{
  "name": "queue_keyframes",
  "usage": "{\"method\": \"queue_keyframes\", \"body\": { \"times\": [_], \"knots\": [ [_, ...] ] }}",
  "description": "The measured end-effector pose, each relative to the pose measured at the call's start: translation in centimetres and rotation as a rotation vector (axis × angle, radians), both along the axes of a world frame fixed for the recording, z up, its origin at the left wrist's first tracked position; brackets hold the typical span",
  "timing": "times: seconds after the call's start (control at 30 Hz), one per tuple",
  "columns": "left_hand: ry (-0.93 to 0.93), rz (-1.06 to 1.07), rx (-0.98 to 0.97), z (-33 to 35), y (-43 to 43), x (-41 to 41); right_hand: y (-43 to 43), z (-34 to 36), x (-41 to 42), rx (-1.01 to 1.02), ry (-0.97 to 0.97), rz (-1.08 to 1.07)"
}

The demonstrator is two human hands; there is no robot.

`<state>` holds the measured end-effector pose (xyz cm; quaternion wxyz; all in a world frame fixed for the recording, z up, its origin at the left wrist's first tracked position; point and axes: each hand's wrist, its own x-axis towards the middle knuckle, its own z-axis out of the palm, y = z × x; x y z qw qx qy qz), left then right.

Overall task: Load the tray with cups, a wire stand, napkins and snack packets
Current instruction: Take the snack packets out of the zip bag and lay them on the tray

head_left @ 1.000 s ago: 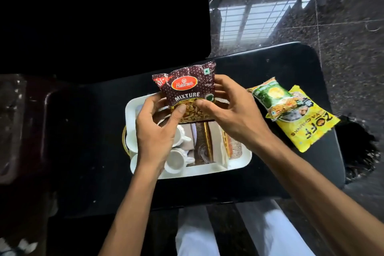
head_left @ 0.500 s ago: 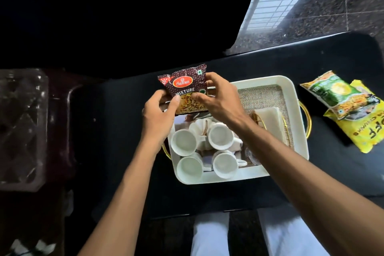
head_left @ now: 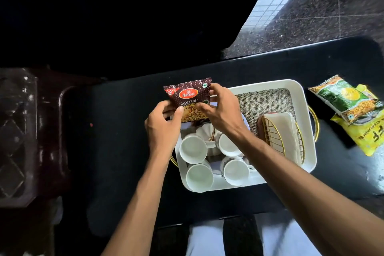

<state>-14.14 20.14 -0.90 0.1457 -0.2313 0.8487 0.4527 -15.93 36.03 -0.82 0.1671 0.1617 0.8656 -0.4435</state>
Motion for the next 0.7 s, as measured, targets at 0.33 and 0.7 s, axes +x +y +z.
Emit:
{"method": "queue_keyframes", "body": {
  "times": [0.33, 0.7],
  "knots": [
    [0.338, -0.006, -0.026, 6.2, 5.3, 0.9, 7.4, 5.2, 3.5, 0.026, 0.202, -0.135],
    [0.352, -0.489, 0.097, 9.1, 25.5, 1.5, 25.3, 7.0, 10.3, 0.118, 0.221, -0.525]
  ]
}}
